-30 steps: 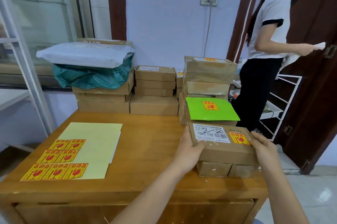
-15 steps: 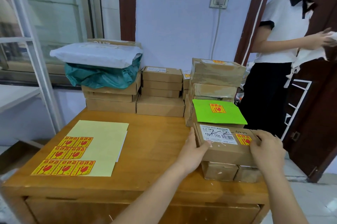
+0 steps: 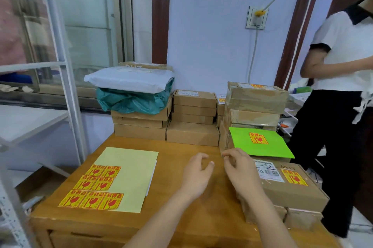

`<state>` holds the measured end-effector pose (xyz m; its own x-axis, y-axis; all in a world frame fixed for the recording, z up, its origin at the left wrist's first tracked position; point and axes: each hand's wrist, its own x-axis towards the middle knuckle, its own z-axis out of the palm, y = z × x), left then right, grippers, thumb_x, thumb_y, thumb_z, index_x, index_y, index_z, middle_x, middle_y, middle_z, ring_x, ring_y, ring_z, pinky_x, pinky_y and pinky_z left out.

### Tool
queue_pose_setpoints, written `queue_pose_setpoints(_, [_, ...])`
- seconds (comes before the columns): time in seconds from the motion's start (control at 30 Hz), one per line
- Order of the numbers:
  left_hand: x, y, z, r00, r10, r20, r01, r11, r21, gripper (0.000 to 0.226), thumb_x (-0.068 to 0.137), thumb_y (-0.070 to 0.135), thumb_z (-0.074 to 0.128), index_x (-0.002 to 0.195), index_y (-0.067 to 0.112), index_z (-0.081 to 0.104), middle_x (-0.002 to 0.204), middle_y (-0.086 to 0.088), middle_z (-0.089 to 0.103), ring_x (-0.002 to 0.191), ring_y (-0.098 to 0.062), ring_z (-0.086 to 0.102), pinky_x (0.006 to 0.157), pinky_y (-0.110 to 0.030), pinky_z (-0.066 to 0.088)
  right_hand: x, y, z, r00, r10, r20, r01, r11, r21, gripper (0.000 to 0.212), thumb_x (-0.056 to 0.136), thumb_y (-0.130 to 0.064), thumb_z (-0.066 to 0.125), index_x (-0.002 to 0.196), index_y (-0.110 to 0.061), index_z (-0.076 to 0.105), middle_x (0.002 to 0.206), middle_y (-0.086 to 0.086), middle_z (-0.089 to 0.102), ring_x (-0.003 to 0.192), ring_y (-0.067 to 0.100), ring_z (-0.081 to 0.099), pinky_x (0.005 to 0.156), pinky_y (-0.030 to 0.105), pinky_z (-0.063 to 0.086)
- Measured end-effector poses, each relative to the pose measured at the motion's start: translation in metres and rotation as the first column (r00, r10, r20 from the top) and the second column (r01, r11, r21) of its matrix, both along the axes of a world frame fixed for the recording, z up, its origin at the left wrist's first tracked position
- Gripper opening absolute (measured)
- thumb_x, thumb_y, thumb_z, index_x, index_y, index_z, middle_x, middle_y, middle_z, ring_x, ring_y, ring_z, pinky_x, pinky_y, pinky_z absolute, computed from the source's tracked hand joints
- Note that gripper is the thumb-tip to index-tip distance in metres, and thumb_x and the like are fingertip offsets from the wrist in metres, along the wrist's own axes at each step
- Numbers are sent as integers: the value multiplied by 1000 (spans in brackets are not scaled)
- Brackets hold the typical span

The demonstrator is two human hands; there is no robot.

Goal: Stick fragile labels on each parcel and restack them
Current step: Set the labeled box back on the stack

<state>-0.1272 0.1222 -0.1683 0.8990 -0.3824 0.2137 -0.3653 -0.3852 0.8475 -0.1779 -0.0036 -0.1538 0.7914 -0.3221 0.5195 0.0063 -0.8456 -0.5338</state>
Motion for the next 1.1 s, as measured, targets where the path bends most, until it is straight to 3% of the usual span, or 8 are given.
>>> queue_pose_setpoints(0.13, [17,24,-2,997,52,56,-57,995,86,33,97,29,49,126,12,50,130,-2,51,118,-15,49,93,-20,36,27,23,7,998,46,-33,-45,998,38,19,88,-9,56,101,-12,70,102,0,63,100,20,60,85,29,45])
queue_pose_setpoints(0.37, [59,46,12,987,115,108,-132,978,161,41,98,35,46,134,16,44,138,0,46,124,-16,46,98,-27,40,66,32,27,991,11,-131,-3,998,64,25,90,-15,51,109,-16,67,110,0,64,102,19,59,81,28,44])
queue_pose_setpoints(0.63, [104,43,57,983,126,130,-135,989,62,47,98,32,46,140,13,38,143,-4,44,129,-17,43,100,-27,35,102,13,60,985,-7,-172,26,994,106,24,89,-17,49,107,-16,65,107,3,66,99,23,59,79,31,46])
queue_pose_setpoints(0.8, [134,22,86,988,93,123,-99,994,42,50,98,31,47,142,12,35,146,-4,41,131,-18,41,103,-29,35,128,-1,81,982,14,-186,17,986,166,30,90,-17,49,117,-12,60,113,5,64,102,24,58,85,35,48])
queue_pose_setpoints(0.93, [161,4,102,989,102,106,-107,993,44,51,98,31,47,143,12,33,147,-5,38,131,-19,39,101,-28,33,158,-11,94,980,28,-196,13,978,207,42,93,-19,48,134,-10,48,130,7,55,117,24,53,96,36,45])
queue_pose_setpoints(1.1, [196,-13,109,989,133,61,-135,990,42,52,98,28,46,145,10,31,147,-6,35,134,-21,36,103,-27,30,197,-18,103,974,39,-222,11,976,218,49,91,-20,47,139,-11,41,133,11,49,117,29,51,94,40,46])
